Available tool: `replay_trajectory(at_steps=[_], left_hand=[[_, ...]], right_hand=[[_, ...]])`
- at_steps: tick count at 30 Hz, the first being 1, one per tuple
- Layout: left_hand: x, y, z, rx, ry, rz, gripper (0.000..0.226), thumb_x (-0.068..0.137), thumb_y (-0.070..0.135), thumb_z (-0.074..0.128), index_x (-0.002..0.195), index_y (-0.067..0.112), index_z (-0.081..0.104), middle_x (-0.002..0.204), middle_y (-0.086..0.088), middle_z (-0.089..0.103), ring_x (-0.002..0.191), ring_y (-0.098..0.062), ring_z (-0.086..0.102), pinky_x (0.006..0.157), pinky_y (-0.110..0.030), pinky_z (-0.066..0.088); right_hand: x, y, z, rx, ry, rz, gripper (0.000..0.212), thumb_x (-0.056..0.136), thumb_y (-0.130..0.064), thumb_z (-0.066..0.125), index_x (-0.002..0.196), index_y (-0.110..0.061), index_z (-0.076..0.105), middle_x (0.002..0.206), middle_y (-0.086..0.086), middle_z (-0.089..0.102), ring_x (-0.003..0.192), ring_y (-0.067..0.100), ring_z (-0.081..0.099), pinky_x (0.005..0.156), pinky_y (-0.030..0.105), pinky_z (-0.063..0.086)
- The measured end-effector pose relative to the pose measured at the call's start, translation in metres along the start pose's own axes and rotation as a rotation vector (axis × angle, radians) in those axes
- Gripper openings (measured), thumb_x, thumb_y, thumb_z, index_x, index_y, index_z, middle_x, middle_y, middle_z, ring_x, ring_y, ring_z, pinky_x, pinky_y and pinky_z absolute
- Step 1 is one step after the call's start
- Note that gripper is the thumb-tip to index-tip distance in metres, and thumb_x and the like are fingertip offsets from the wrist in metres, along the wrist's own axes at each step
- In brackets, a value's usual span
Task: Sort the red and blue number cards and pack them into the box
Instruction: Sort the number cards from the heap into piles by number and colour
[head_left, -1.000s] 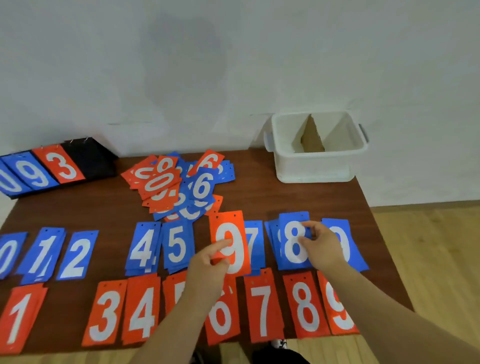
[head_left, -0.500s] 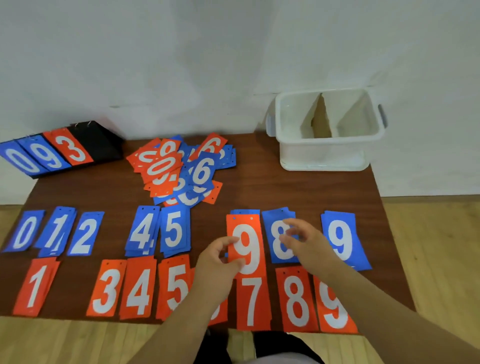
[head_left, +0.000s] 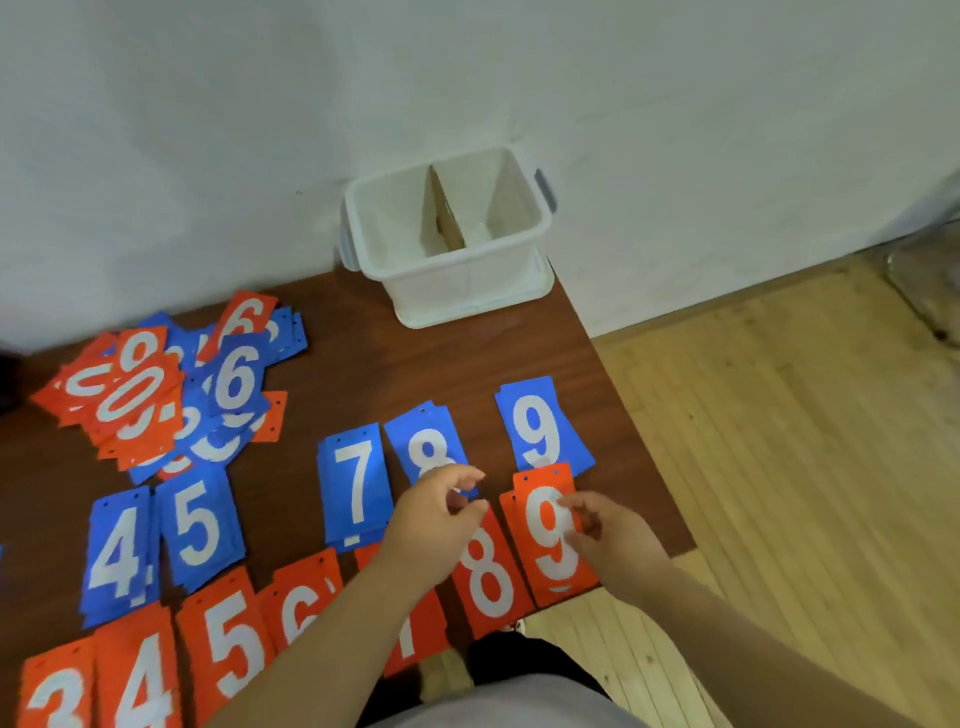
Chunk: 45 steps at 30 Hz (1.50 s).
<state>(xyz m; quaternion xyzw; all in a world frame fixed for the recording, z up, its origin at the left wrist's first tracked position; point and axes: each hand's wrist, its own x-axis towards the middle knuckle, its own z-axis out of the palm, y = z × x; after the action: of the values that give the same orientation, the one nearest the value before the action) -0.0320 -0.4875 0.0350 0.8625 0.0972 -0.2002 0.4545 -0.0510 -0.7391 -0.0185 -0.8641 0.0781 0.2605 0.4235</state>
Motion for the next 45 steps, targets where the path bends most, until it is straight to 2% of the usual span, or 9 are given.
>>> replay_trajectory(at_steps=[3, 8, 13, 18, 22, 25, 33, 38, 45], left_hand=[[-0.002, -0.018, -0.012, 0.042, 0.074, -0.01, 0.025, 0.095, 0.026, 0.067, 0.117, 0.037, 0.065, 0.11, 0.019, 0.063, 0.098, 0.004, 0.06, 0.076, -0.009, 0.044], [-0.009, -0.045, -0.037, 0.09, 0.14, -0.042, 0.025, 0.095, 0.022, 0.067, 0.116, 0.035, 0.064, 0.108, 0.019, 0.062, 0.099, 0.002, 0.06, 0.079, -0.017, 0.05], [-0.017, -0.076, -0.078, 0.122, 0.25, -0.027, 0.036, 0.094, 0.023, 0.069, 0.128, 0.031, 0.062, 0.12, 0.011, 0.061, 0.106, -0.003, 0.059, 0.084, -0.02, 0.046], [-0.025, -0.115, -0.153, 0.287, 0.391, -0.074, 0.054, 0.092, 0.038, 0.071, 0.141, 0.029, 0.051, 0.137, 0.004, 0.052, 0.129, -0.016, 0.05, 0.106, -0.038, 0.046], [-0.033, -0.166, -0.227, 0.345, 0.467, -0.119, 0.062, 0.086, 0.039, 0.076, 0.141, 0.022, 0.053, 0.133, -0.006, 0.055, 0.127, -0.029, 0.051, 0.105, -0.045, 0.044], [-0.038, -0.201, -0.283, 0.375, 0.491, -0.216, 0.064, 0.087, 0.044, 0.074, 0.144, 0.026, 0.05, 0.134, -0.005, 0.051, 0.125, -0.03, 0.05, 0.104, -0.045, 0.045], [-0.009, -0.278, -0.387, 0.377, 0.441, -0.32, 0.076, 0.088, 0.058, 0.067, 0.151, 0.028, 0.038, 0.144, -0.004, 0.043, 0.131, -0.025, 0.045, 0.104, -0.044, 0.048], [0.037, -0.294, -0.42, 0.383, 0.35, -0.356, 0.084, 0.085, 0.066, 0.066, 0.153, 0.029, 0.033, 0.148, -0.004, 0.039, 0.135, -0.027, 0.043, 0.105, -0.047, 0.047], [0.126, -0.287, -0.435, 0.442, 0.299, -0.239, 0.092, 0.08, 0.072, 0.066, 0.153, 0.029, 0.029, 0.154, -0.005, 0.036, 0.14, -0.031, 0.037, 0.111, -0.05, 0.041]], right_hand=[[-0.001, 0.02, 0.015, -0.341, 0.013, 0.021, 0.042, 0.092, -0.032, 0.067, 0.134, -0.037, 0.059, 0.119, -0.005, 0.052, 0.105, 0.014, 0.056, 0.086, 0.018, 0.047], [-0.011, 0.006, 0.024, -0.602, 0.148, 0.086, 0.051, 0.089, -0.056, 0.064, 0.137, -0.041, 0.053, 0.141, -0.002, 0.039, 0.125, 0.021, 0.041, 0.101, 0.035, 0.049], [0.01, -0.051, 0.033, -0.499, 0.178, 0.0, 0.062, 0.086, -0.063, 0.063, 0.142, -0.041, 0.047, 0.147, -0.003, 0.037, 0.134, 0.022, 0.037, 0.107, 0.042, 0.045], [0.048, -0.141, 0.076, -0.479, 0.16, -0.138, 0.066, 0.087, -0.059, 0.066, 0.145, -0.034, 0.046, 0.154, 0.0, 0.036, 0.14, 0.027, 0.036, 0.11, 0.046, 0.043], [0.075, -0.209, 0.122, -0.532, 0.116, -0.171, 0.067, 0.088, -0.058, 0.065, 0.147, -0.031, 0.046, 0.155, 0.002, 0.034, 0.139, 0.03, 0.037, 0.108, 0.046, 0.042], [0.093, -0.252, 0.161, -0.505, 0.091, -0.178, 0.066, 0.088, -0.053, 0.068, 0.146, -0.029, 0.048, 0.154, 0.005, 0.036, 0.137, 0.033, 0.039, 0.109, 0.046, 0.041], [0.146, -0.341, 0.25, -0.469, 0.062, -0.132, 0.071, 0.082, -0.056, 0.073, 0.142, -0.028, 0.049, 0.15, 0.007, 0.04, 0.134, 0.034, 0.044, 0.108, 0.051, 0.044], [0.182, -0.369, 0.289, -0.445, 0.054, -0.046, 0.069, 0.075, -0.063, 0.071, 0.133, -0.031, 0.052, 0.141, 0.004, 0.046, 0.123, 0.029, 0.054, 0.096, 0.052, 0.054], [0.256, -0.402, 0.28, -0.428, 0.29, 0.146, 0.081, 0.085, -0.055, 0.071, 0.149, -0.019, 0.038, 0.149, 0.016, 0.035, 0.134, 0.042, 0.039, 0.106, 0.052, 0.041]])
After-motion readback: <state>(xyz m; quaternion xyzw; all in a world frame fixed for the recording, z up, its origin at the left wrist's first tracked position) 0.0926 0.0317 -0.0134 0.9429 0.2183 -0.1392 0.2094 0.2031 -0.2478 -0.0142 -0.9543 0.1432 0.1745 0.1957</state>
